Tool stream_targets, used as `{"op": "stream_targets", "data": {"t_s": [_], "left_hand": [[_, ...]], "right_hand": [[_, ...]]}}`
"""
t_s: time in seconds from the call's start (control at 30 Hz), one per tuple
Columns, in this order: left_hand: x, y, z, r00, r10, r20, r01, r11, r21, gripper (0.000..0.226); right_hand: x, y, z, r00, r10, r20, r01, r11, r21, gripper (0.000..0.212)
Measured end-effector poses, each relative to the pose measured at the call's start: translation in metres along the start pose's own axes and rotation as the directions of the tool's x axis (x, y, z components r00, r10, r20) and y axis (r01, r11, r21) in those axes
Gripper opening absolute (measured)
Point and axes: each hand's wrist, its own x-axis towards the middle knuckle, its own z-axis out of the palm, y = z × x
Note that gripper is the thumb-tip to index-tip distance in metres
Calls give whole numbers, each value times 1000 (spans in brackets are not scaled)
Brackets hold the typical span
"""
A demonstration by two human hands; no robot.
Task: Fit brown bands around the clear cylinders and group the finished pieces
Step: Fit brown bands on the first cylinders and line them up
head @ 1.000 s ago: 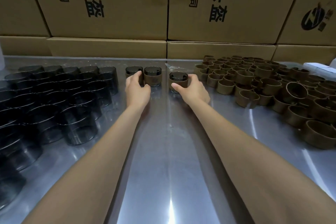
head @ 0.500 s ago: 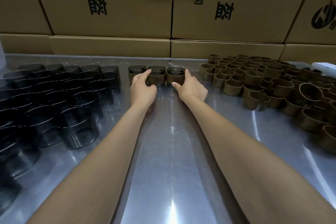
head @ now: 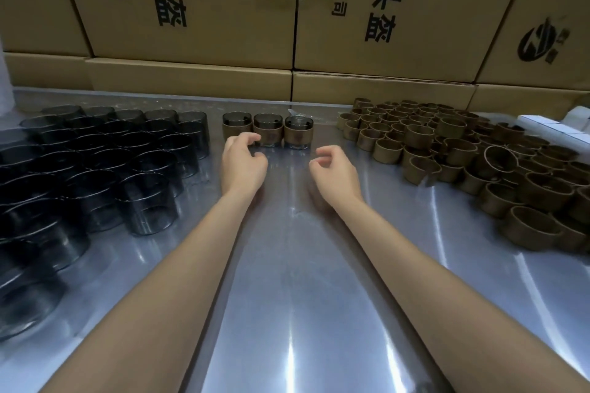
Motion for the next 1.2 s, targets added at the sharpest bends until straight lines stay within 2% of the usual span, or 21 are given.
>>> {"op": "stream_targets", "data": {"t_s": [0.13,0.2,0.3,0.37,0.43,0.47,0.53,0.6,0.67,0.77,0.83,0.93,1.03,1.1,1.2], "left_hand": [[-37,7,-16,993,116,16,-116,993,30,31],[-59,11,-28,970,239,49,-244,959,143,27],[-91,13,-48,866,461,192,-499,782,373,23],[-100,13,-65,815,514,267,-574,653,494,25],[-97,18,-83,820,524,231,-540,573,616,30],[-93,20,-90,849,498,177,-470,559,683,33],[-85,22,-99,933,352,72,-274,568,776,41],[-82,19,-104,982,184,34,-133,556,821,50],[-82,11,-104,993,101,63,-105,497,861,49],[-83,7,-102,985,101,142,-172,413,895,44],[-82,10,-99,968,153,196,-246,470,848,47],[-91,18,-86,909,275,313,-415,647,639,58],[-109,31,-66,825,429,368,-555,739,383,59],[-120,40,-52,805,488,337,-561,812,162,55],[-134,53,-41,825,499,263,-458,865,-206,49]], "right_hand": [[-40,4,-16,996,-81,39,82,997,-13,19],[-57,4,-23,992,-106,65,107,994,-10,15],[-83,5,-35,984,-143,104,144,990,3,14],[-98,7,-43,978,-160,130,156,987,41,15],[-108,9,-51,975,-169,144,158,984,82,16],[-111,9,-54,976,-162,147,148,984,102,17],[-111,8,-56,980,-135,150,119,987,112,16],[-109,7,-54,982,-116,149,107,992,67,14],[-107,6,-51,981,-114,159,112,993,22,14],[-106,5,-50,980,-113,164,113,994,9,14],[-107,4,-51,980,-110,165,111,994,4,13],[-109,2,-52,969,-133,208,138,990,-9,19],[-111,-1,-53,943,-162,291,198,975,-99,47],[-112,-3,-54,923,-182,339,245,958,-152,67],[-114,-5,-55,922,-212,322,265,956,-127,67]]}}
